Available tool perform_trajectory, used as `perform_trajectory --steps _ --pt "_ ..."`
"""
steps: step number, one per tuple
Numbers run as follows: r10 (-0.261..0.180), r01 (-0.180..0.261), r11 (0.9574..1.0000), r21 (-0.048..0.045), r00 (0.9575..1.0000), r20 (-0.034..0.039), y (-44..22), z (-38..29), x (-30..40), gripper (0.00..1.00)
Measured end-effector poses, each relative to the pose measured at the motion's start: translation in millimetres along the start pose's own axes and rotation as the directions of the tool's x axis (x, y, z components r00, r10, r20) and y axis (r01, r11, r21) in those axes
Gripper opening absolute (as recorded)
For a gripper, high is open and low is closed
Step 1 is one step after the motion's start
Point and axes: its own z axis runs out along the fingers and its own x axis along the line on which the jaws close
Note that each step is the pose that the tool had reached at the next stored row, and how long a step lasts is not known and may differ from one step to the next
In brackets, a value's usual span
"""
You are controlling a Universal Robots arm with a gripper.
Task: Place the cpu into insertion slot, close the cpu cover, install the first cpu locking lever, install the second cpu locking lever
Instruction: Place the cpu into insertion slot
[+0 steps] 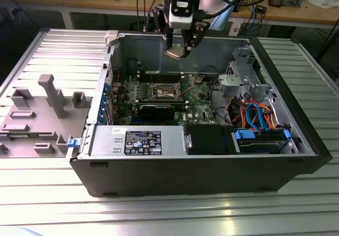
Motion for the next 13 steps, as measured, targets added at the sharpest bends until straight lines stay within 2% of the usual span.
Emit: perform_trajectory --steps 4,9,13 --pt "0.005 -0.005 1.0 0.0 1.0 0.0003 0.0 0.0 0.0 0.54" --pt "0.037 -0.037 0.9993 -0.0006 0.9993 0.0029 0.0 0.1 0.0 0.54" --pt "0.039 -0.039 0.9992 -0.0006 0.9992 0.0031 0.0 0.1 0.0 0.54"
